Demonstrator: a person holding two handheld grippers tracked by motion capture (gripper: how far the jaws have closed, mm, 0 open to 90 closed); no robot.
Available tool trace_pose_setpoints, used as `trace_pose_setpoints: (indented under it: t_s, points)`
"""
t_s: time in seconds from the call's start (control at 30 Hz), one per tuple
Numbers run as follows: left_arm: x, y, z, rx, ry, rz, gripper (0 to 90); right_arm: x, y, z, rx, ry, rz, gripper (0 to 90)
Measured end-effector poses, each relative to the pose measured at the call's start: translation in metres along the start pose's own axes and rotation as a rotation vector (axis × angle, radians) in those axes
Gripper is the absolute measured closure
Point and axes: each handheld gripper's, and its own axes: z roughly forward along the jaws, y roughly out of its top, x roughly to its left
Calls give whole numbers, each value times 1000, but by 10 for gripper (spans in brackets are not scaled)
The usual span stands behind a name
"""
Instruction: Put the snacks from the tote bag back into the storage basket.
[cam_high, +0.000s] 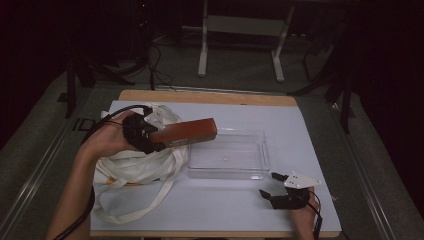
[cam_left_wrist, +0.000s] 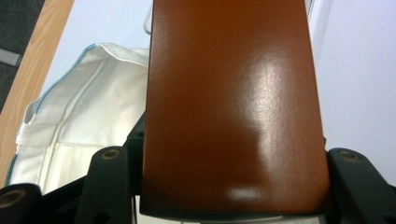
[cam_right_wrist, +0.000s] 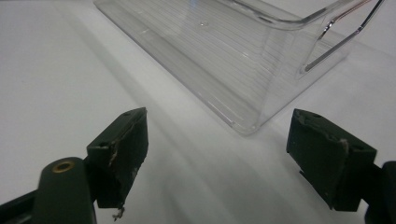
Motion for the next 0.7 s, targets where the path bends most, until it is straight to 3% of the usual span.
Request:
trace_pose_setpoints:
  t_s: [0.7]
  points:
    - [-2,17,8,-12,-21,29,436,0,0,0,0,1,-1,206]
